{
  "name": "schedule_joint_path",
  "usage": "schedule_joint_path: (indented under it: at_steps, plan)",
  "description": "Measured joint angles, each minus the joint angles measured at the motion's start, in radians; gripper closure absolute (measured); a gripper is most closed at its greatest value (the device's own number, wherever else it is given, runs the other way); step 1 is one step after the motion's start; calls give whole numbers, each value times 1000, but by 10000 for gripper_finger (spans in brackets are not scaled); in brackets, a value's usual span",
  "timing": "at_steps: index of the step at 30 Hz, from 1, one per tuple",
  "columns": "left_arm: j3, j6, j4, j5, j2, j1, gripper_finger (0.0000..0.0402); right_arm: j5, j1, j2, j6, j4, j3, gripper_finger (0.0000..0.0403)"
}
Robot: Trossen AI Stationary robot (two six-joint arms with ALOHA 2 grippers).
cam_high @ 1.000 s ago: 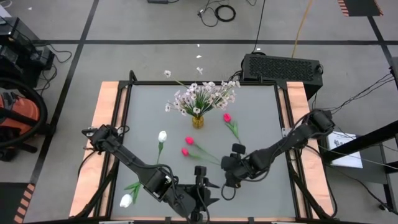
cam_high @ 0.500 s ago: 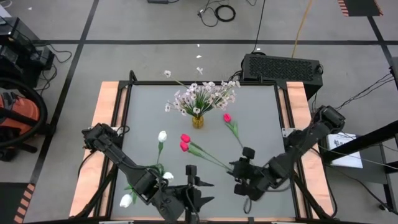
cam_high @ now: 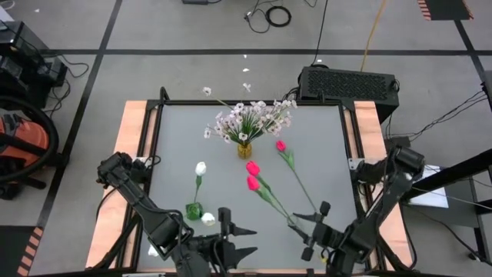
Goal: Sort flowers into vase by color
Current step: Put the transparent vase containing the red flowers on the middle left of the table upright
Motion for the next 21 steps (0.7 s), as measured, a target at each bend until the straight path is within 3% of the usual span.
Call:
schedule_joint_path:
  at_steps: [9, 21]
  plan:
    - [0, 9, -2, -17, 0, 5, 205, 239, -32, 231, 202, 70, 0, 253]
    - [0, 27, -12, -22, 0, -2, 205, 239, -91, 366, 193, 94, 0, 251]
